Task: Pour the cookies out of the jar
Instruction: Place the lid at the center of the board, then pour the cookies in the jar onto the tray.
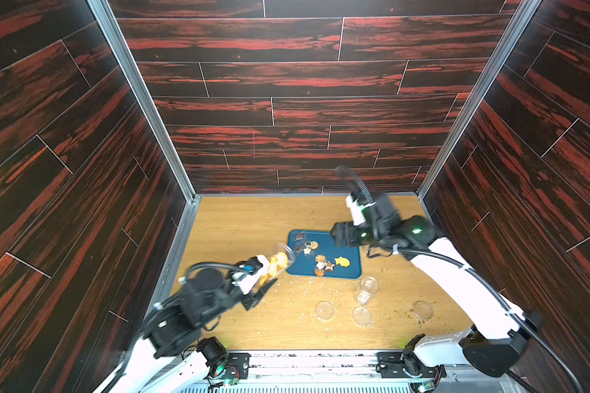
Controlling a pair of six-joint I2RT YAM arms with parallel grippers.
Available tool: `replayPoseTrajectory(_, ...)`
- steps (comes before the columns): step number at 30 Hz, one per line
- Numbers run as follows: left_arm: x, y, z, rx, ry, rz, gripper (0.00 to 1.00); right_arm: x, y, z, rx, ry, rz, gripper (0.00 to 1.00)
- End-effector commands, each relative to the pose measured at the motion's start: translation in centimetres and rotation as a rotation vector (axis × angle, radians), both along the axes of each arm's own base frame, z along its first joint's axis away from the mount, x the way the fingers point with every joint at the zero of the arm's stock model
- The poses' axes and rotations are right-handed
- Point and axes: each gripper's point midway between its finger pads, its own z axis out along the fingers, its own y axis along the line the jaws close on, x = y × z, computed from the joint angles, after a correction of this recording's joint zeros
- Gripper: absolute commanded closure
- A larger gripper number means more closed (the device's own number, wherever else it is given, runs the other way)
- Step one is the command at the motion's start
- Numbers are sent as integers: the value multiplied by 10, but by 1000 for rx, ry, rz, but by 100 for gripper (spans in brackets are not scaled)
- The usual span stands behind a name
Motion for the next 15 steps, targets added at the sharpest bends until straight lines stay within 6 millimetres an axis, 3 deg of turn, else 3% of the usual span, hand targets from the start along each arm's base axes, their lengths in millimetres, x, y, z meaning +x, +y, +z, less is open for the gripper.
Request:
replayPoseTrajectory(1, 10, -18, -16, -30, -3, -34, 60, -6, -20, 14, -20, -7, 0, 7)
replayPoseTrajectory(5, 17, -28, -45, -49, -1, -47, 60, -6, -32, 22, -29, 8, -7, 7)
replayPoseTrajectory(11, 24, -24, -104, -34, 64, 13, 59, -8, -43, 36, -75, 8, -10, 7)
replayPoseTrajectory(15, 27, -23, -125, -21, 105, 41, 60, -10, -41, 25, -64, 34, -7, 7)
